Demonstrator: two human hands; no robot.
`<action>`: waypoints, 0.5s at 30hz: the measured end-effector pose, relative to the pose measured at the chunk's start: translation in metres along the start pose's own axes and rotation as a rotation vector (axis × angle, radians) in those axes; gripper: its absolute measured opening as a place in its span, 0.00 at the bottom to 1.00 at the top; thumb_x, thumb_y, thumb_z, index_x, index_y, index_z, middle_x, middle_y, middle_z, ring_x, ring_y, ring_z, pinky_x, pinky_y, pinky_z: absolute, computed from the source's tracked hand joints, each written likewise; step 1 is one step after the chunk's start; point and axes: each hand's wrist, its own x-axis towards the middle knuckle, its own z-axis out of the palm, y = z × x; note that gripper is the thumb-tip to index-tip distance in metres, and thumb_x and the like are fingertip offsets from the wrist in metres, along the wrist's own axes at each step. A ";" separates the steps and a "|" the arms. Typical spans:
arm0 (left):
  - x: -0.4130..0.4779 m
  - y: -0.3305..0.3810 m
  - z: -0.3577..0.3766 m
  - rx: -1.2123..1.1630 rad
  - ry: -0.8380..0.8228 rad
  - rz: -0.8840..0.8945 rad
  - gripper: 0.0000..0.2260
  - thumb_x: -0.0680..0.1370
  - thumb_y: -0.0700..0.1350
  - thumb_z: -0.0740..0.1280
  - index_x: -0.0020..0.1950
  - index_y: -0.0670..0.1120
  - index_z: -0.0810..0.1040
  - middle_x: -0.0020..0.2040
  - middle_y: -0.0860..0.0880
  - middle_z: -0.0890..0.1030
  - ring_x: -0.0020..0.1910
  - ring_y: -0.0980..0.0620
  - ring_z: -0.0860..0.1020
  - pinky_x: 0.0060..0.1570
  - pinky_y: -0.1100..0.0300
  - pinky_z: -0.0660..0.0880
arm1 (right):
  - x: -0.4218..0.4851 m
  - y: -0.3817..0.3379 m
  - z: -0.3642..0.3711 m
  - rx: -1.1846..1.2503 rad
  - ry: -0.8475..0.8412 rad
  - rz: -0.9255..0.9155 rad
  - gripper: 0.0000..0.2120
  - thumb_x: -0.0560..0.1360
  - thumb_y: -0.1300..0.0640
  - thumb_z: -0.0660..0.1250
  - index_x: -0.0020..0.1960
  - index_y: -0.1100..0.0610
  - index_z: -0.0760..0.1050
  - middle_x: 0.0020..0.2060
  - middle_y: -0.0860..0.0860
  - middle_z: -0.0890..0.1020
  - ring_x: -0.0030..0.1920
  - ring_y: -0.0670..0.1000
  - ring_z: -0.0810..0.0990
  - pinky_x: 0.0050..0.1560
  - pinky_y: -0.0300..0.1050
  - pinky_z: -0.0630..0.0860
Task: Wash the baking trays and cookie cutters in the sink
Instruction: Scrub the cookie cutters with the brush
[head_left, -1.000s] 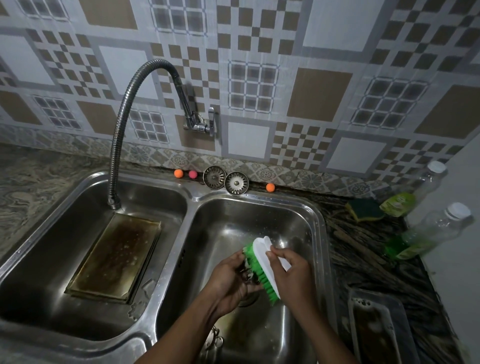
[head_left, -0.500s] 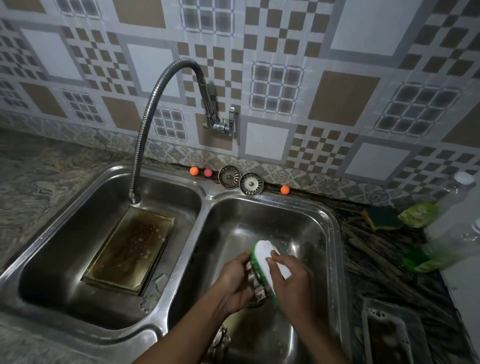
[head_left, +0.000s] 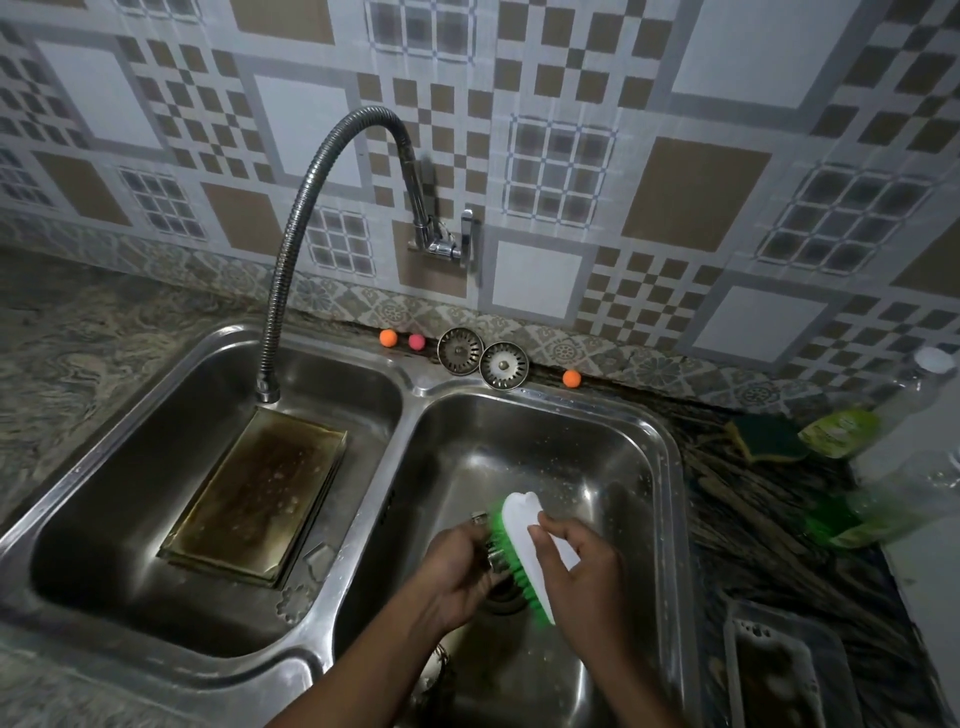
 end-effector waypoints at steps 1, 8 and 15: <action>-0.002 0.002 -0.001 -0.015 -0.025 0.007 0.11 0.81 0.35 0.58 0.60 0.35 0.77 0.52 0.36 0.83 0.43 0.43 0.84 0.39 0.54 0.83 | 0.003 0.000 0.001 -0.007 0.016 -0.004 0.05 0.74 0.56 0.72 0.49 0.51 0.84 0.48 0.38 0.82 0.50 0.25 0.74 0.47 0.20 0.67; -0.013 0.033 -0.011 0.019 -0.084 0.210 0.11 0.81 0.34 0.60 0.60 0.38 0.78 0.50 0.40 0.84 0.42 0.48 0.84 0.40 0.59 0.81 | 0.013 -0.009 0.010 0.000 -0.023 -0.041 0.04 0.73 0.57 0.73 0.48 0.51 0.84 0.46 0.37 0.81 0.47 0.29 0.77 0.45 0.19 0.67; -0.016 0.119 -0.106 0.673 0.391 0.628 0.20 0.75 0.36 0.72 0.66 0.46 0.77 0.55 0.46 0.82 0.42 0.53 0.80 0.47 0.56 0.78 | 0.016 -0.004 0.017 0.073 -0.052 0.030 0.05 0.73 0.56 0.73 0.49 0.51 0.83 0.45 0.43 0.83 0.47 0.40 0.80 0.44 0.31 0.71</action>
